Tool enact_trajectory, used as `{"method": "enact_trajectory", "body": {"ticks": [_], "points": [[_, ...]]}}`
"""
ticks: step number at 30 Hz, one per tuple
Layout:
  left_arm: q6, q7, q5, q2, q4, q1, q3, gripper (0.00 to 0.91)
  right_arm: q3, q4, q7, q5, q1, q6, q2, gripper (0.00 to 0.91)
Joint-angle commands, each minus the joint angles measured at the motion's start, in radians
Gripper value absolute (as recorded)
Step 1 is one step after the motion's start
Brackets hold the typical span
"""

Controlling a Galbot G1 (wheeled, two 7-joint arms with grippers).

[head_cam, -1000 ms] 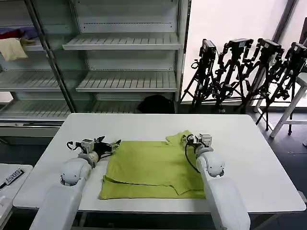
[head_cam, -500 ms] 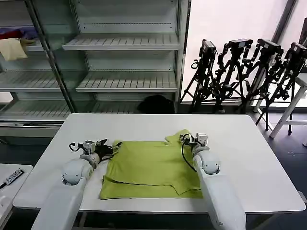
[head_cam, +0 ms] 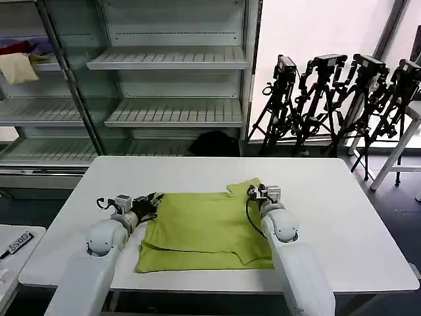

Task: Fold and organize the clothes.

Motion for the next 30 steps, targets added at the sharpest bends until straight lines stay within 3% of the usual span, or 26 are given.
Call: {"method": "enact_trajectory", "body": {"ticks": [1, 15, 30], "points": [[0.002, 0.014, 0.001, 0.002, -0.001, -0.001, 0.001, 0.010, 0.001, 0.020, 0.000, 0.020, -0.002, -0.003, 0.000, 0.000], [0.002, -0.006, -0.028, 0.012, -0.069, 0.008, -0.023, 0.010, 0.003, 0.205, 0.051, 0.087, -0.045, -0.005, -0.029, 0.000], [0.002, -0.013, -0.048, 0.047, -0.364, 0.197, -0.082, 0.010, 0.018, 0.512, 0.055, 0.077, -0.325, -0.006, -0.079, 0.000]]}}
